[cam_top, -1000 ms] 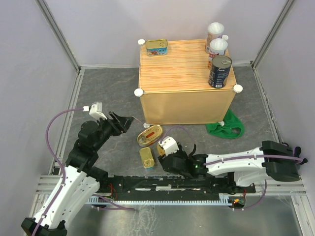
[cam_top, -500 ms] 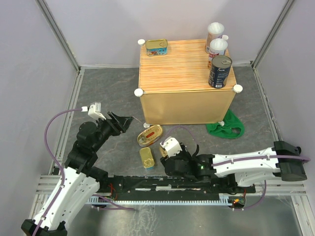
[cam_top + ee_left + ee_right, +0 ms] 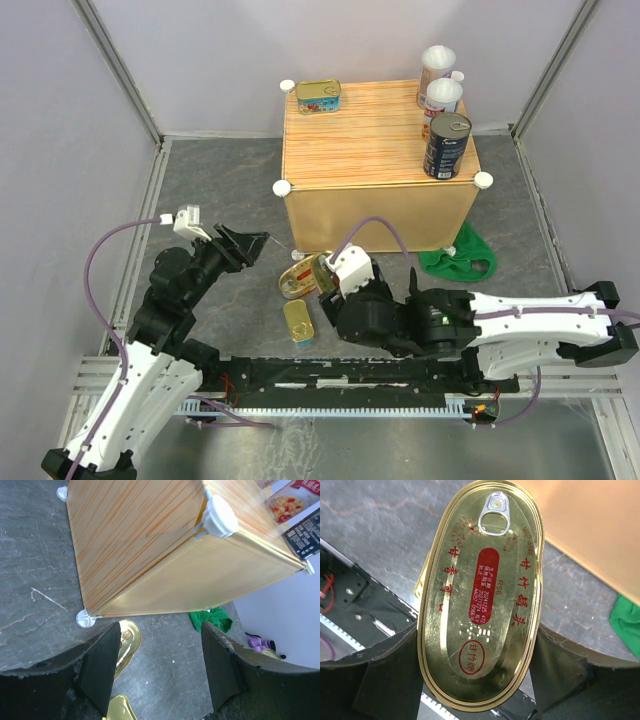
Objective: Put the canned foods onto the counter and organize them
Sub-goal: Pick up the canned food from the center of the board, then place the canned food on the counter.
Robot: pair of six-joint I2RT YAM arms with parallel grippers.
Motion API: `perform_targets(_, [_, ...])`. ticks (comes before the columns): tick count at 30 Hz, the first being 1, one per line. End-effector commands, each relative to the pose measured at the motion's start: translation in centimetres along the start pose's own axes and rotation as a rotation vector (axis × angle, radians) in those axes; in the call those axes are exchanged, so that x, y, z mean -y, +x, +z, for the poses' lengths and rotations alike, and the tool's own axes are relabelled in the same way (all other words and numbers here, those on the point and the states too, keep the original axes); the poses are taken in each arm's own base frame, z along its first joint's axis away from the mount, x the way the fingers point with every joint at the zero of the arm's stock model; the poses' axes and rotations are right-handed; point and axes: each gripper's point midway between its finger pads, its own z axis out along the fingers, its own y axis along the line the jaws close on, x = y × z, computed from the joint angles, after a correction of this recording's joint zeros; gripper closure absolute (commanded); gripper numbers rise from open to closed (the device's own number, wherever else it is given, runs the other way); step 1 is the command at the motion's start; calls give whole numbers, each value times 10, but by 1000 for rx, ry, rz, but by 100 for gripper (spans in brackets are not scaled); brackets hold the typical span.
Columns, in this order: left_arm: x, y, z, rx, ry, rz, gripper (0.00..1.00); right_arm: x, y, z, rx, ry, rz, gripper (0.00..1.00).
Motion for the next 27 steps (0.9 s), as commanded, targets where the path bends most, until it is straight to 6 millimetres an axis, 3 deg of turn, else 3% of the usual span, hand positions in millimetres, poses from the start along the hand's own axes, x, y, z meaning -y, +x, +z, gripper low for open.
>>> perform_targets(1, [32, -36, -8, 100, 84, -14, 29, 18, -70, -31, 149, 60, 15, 93])
perform_targets(6, [41, -45, -11, 119, 104, -7, 29, 26, -117, -51, 243, 91, -14, 93])
perform_targets(14, [54, -58, -10, 123, 126, 26, 29, 49, -167, -61, 326, 155, 3, 94])
perform_targets(21, [60, -59, -2, 112, 147, 29, 28, 93, -203, -49, 340, 234, 32, 94])
perform_targets(27, [62, -62, 5, 110, 151, 43, 28, 128, -224, -24, 328, 288, 63, 94])
